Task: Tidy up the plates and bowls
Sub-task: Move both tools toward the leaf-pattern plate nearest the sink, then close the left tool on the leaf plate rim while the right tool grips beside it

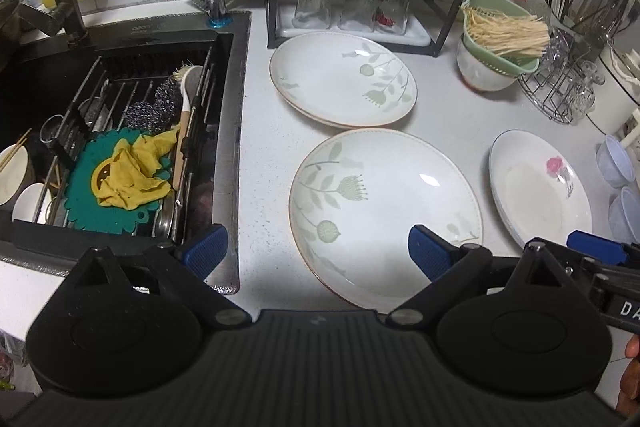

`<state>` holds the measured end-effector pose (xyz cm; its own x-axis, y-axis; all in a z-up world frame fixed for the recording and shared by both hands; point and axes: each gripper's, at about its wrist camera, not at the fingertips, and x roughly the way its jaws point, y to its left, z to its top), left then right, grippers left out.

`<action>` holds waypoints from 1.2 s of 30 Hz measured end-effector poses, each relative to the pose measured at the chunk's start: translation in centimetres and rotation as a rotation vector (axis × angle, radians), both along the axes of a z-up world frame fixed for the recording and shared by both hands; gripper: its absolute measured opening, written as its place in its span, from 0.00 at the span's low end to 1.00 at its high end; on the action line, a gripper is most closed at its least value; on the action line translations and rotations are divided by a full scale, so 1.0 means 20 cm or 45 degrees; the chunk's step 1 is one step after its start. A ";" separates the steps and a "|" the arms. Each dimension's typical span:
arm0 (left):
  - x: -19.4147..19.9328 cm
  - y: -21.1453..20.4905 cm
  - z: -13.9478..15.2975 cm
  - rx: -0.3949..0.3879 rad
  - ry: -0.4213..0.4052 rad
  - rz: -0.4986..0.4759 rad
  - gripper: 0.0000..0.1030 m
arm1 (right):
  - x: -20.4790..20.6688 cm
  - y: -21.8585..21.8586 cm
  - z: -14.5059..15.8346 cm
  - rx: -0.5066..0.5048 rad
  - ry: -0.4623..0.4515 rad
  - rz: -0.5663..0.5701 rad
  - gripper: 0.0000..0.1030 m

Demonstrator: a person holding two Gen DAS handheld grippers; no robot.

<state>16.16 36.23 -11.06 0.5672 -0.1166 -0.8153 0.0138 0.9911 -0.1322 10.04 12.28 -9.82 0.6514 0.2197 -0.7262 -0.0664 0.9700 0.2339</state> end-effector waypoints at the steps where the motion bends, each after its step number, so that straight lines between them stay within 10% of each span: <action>1: 0.02 0.01 -0.02 -0.006 0.010 -0.006 0.95 | 0.02 0.01 -0.02 0.000 0.012 -0.007 0.73; 13: 0.31 0.14 -0.28 -0.086 0.081 -0.081 0.78 | 0.21 0.10 -0.23 -0.016 0.106 -0.141 0.43; 19: 0.42 0.13 -0.36 -0.124 0.124 -0.111 0.51 | 0.28 0.13 -0.34 -0.051 0.138 -0.202 0.23; 36: 0.54 0.12 -0.42 -0.247 0.162 -0.204 0.36 | 0.39 0.09 -0.41 0.130 0.177 -0.259 0.20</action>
<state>26.98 38.62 -19.37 0.4233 -0.3573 -0.8326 0.1392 0.9337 -0.3299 17.82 14.06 -17.98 0.5850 0.1716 -0.7927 0.1669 0.9310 0.3247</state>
